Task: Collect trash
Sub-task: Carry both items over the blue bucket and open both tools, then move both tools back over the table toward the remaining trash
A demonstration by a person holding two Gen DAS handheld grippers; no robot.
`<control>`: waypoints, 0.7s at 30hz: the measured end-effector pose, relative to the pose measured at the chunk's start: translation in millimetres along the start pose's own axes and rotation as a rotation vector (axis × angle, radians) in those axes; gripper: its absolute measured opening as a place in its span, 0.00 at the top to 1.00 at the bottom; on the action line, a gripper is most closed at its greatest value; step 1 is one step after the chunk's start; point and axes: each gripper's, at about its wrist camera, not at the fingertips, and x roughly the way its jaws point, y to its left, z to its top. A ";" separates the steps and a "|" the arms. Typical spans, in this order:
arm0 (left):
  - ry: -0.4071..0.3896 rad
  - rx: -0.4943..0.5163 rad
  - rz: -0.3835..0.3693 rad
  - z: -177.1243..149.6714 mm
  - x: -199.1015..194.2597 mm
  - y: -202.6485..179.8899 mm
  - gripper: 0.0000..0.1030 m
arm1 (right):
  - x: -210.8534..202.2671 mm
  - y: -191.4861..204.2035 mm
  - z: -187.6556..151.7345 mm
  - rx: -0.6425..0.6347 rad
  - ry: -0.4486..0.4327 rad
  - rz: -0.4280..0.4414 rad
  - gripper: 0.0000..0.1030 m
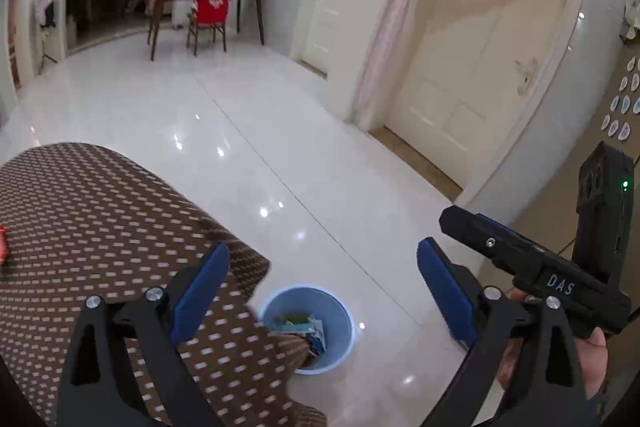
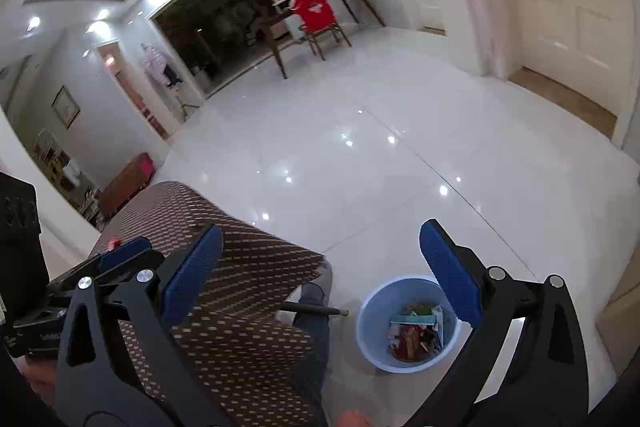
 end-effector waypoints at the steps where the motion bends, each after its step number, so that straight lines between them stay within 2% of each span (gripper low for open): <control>1: -0.021 -0.005 0.013 -0.4 -10.4 5.3 0.10 | -0.5 9.2 0.8 -0.013 -0.002 0.008 0.06; 7: -0.100 -0.043 0.066 -6.4 -58.2 37.7 0.09 | 1.1 72.4 0.9 -0.111 -0.004 0.050 0.06; 13: -0.169 -0.078 0.158 -18.1 -107.1 84.1 0.09 | 15.4 134.7 -4.4 -0.200 0.014 0.087 0.06; 21: -0.191 -0.125 0.261 -40.7 -151.5 155.5 0.09 | 53.0 215.2 -19.6 -0.312 0.078 0.141 0.06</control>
